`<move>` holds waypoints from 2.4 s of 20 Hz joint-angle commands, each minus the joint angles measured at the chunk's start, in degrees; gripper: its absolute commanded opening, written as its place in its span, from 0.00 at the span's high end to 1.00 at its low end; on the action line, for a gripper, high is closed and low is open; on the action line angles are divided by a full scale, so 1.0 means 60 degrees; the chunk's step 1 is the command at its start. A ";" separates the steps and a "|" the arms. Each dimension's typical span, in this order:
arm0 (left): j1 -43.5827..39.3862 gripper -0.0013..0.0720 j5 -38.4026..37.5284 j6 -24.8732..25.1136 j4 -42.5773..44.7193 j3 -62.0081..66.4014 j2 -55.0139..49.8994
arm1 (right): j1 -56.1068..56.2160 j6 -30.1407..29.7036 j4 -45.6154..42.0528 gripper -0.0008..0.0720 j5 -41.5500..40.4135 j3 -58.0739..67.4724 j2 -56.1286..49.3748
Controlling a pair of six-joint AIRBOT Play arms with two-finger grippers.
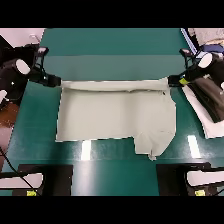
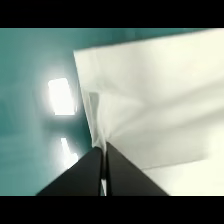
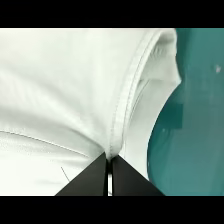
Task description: Fold the shirts.
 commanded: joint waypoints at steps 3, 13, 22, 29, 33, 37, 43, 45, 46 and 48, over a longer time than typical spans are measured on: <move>0.0007 0.94 -0.0674 -0.0066 0.0029 -0.0586 0.0000 | 0.0011 0.0091 -0.0029 0.97 -0.0164 -0.1381 0.0503; 0.0080 0.27 -0.3242 -0.1348 0.1712 -0.0295 0.0627 | -0.0692 -0.0590 0.2302 0.62 0.3577 -0.0535 0.1228; 0.1832 0.27 -0.4269 -0.0943 -0.1297 -0.4798 0.3501 | -0.0940 -0.0838 0.2980 0.62 0.2441 -0.3843 0.4699; 0.1832 0.27 -0.3901 -0.0896 -0.1443 -0.6349 0.3621 | -0.0863 -0.0834 0.2991 0.62 0.2342 -0.4153 0.5271; 0.1832 0.27 -0.3716 -0.0703 -0.2222 -0.6444 0.3617 | -0.0867 -0.0834 0.2954 0.62 0.2350 -0.4153 0.5519; 0.1741 0.27 -0.3639 -0.0670 -0.2178 -0.6521 0.3610 | -0.0929 -0.0827 0.2954 0.62 0.2448 -0.4153 0.5770; 0.1351 0.94 -0.3228 -0.0510 -0.2237 -0.6528 0.3614 | -0.1902 -0.0823 0.2809 0.62 0.3362 -0.4164 0.5759; 0.1348 0.95 -0.3344 -0.0510 -0.2186 -0.6153 0.3621 | -0.2477 -0.0739 0.2310 0.62 0.3938 -0.4313 0.5788; 0.1348 0.95 -0.3377 -0.0510 -0.2193 -0.5920 0.3625 | -0.2790 -0.0736 0.2131 0.62 0.4073 -0.4630 0.5876; 0.1348 0.95 -0.3439 -0.0514 -0.2222 -0.5421 0.3625 | -0.3391 -0.0736 0.2153 0.49 0.4102 -0.5763 0.6145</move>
